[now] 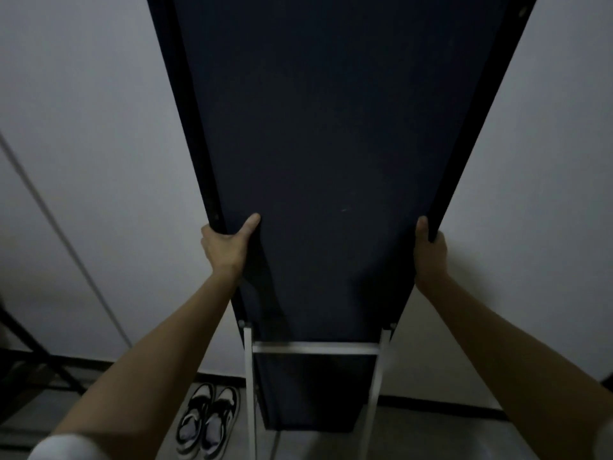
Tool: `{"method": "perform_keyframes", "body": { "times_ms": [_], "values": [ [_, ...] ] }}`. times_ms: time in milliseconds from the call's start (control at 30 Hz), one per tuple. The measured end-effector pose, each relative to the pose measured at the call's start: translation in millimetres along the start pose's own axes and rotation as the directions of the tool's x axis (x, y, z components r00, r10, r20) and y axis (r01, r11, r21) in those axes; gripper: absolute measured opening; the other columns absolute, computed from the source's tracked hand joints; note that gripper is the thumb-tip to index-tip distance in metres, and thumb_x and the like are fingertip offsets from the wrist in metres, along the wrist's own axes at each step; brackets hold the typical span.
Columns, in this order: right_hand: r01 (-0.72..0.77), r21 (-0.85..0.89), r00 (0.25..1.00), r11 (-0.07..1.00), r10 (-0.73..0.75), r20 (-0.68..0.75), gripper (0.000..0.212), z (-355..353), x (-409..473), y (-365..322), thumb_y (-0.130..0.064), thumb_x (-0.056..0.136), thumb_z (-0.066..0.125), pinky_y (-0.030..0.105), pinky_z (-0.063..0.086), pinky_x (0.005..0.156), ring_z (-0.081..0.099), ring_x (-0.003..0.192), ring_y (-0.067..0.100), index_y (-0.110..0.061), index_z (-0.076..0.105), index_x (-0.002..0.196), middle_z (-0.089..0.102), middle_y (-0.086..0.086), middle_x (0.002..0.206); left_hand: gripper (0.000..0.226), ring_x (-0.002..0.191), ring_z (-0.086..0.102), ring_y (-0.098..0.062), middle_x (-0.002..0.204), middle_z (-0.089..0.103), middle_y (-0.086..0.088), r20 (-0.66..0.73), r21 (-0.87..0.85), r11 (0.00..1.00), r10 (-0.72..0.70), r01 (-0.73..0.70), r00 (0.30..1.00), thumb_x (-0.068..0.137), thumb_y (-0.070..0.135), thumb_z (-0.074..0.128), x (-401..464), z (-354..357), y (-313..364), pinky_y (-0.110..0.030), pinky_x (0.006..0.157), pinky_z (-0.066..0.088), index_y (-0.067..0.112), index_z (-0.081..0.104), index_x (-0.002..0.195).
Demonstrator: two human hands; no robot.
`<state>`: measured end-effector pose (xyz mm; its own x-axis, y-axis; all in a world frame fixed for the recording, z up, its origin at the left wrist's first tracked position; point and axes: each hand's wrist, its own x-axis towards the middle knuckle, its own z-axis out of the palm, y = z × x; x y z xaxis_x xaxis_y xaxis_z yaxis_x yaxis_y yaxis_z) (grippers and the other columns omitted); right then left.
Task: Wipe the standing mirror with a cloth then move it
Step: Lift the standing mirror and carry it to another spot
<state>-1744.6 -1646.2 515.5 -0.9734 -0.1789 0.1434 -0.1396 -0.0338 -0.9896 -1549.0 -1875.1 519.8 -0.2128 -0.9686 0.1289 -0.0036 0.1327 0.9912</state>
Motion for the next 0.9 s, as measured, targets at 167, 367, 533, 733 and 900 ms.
{"method": "perform_keyframes", "body": {
  "times_ms": [167,367,533,733,900],
  "values": [
    [-0.026,-0.01,0.996,1.0,0.025,-0.09,0.045,14.5,-15.4,2.3,-0.04,0.099,0.035,0.034,0.042,0.082,0.048,0.095,0.02,-0.004,0.042,0.124,0.049,0.005,0.107,0.068,0.112,0.052,-0.025,0.125,0.05,-0.008,0.056,0.062,0.995,0.074,-0.077,0.996,0.072,0.047,0.074,7.7,-9.6,-23.3,-0.042,0.097,0.047,0.015,0.04,0.121],
    [0.054,-0.102,0.996,0.993,-0.061,-0.066,0.038,5.3,-35.0,22.0,-0.028,0.101,0.031,0.03,0.04,0.088,0.047,0.103,0.017,-0.006,0.032,0.132,0.048,0.008,0.12,0.066,0.114,0.049,-0.02,0.128,0.045,-0.006,0.065,-0.017,0.992,0.126,-0.125,0.99,0.077,0.041,0.071,-1.0,-4.9,-36.1,-0.038,0.1,0.046,0.016,0.034,0.127],
    [0.023,-0.118,1.0,0.993,-0.022,0.011,0.048,4.3,-54.5,63.5,-0.031,0.098,0.04,0.03,0.039,0.094,0.042,0.109,0.015,-0.007,0.025,0.136,0.041,0.011,0.132,0.08,0.123,0.042,-0.02,0.135,0.038,-0.004,0.106,-0.028,0.998,0.066,-0.064,0.992,0.077,0.038,0.072,-17.8,-8.7,-85.4,-0.04,0.105,0.04,0.021,0.024,0.139],
    [-0.063,-0.116,0.998,0.991,0.064,0.009,0.055,0.7,-63.8,95.3,-0.035,0.095,0.045,0.04,0.042,0.102,0.045,0.118,0.021,-0.008,0.021,0.137,0.04,0.014,0.136,0.084,0.122,0.044,-0.019,0.136,0.038,-0.005,0.129,-0.035,0.999,0.003,0.002,0.992,0.073,0.044,0.073,-13.7,-9.8,-106.8,-0.043,0.102,0.044,0.023,0.022,0.137],
    [-0.089,-0.138,0.992,0.986,0.1,0.073,0.052,2.1,-72.7,127.3,-0.027,0.095,0.047,0.027,0.041,0.09,0.044,0.107,0.014,-0.004,0.021,0.135,0.04,0.006,0.124,0.085,0.125,0.04,-0.021,0.139,0.035,-0.005,0.125,0.018,1.0,-0.006,0.004,0.992,0.075,0.041,0.072,-2.3,-4.4,-123.3,-0.041,0.106,0.041,0.021,0.02,0.14]
  ]
}}
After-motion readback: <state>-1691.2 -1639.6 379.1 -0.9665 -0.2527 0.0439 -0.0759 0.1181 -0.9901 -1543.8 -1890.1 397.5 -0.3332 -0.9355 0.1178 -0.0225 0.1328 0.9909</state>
